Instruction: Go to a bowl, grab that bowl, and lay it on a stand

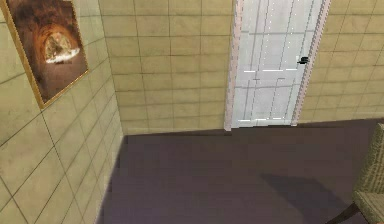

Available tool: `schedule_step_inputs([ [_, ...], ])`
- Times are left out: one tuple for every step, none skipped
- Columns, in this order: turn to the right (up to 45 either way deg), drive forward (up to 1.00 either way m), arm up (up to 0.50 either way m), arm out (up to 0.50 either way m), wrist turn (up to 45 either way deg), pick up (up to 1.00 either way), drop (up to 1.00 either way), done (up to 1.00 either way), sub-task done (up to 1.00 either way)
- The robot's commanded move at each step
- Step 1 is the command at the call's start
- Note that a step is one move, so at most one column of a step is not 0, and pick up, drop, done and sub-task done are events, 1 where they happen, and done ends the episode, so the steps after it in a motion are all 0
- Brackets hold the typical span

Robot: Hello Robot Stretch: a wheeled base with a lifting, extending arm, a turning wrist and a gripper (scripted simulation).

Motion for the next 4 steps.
schedule_step_inputs([
  [-21.0, 0.0, 0.0, 0.0, 0.0, 0.0, 0.0, 0.0, 0.0],
  [0.0, 0.6, 0.0, 0.0, 0.0, 0.0, 0.0, 0.0, 0.0],
  [45.0, 0.0, 0.0, 0.0, 0.0, 0.0, 0.0, 0.0, 0.0],
  [21.0, 0.0, 0.0, 0.0, 0.0, 0.0, 0.0, 0.0, 0.0],
])
